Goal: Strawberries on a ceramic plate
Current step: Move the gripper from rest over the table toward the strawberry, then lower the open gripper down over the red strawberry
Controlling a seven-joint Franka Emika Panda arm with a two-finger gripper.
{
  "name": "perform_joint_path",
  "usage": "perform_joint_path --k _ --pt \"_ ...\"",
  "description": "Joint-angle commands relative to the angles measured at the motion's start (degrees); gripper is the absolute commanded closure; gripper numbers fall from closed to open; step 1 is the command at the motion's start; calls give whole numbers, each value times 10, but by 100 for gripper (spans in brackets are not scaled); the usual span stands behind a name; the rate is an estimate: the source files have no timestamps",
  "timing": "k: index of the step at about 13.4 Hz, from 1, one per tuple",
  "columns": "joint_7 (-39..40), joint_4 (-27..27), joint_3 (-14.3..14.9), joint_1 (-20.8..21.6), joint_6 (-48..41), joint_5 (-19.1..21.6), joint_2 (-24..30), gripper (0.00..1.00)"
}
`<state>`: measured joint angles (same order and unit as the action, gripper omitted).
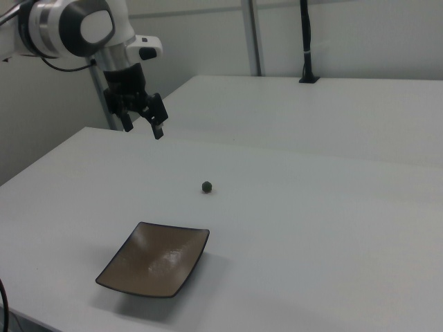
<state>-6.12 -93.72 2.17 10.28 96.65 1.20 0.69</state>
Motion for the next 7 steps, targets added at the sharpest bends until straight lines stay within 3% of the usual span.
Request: perform_joint_path --k 1,3,7 --pt "-6 4 8 1 77 22 -25 0" --pt "-7 5 8 -1 90 22 -39 0" --pt "-3 66 6 -9 141 22 -116 0"
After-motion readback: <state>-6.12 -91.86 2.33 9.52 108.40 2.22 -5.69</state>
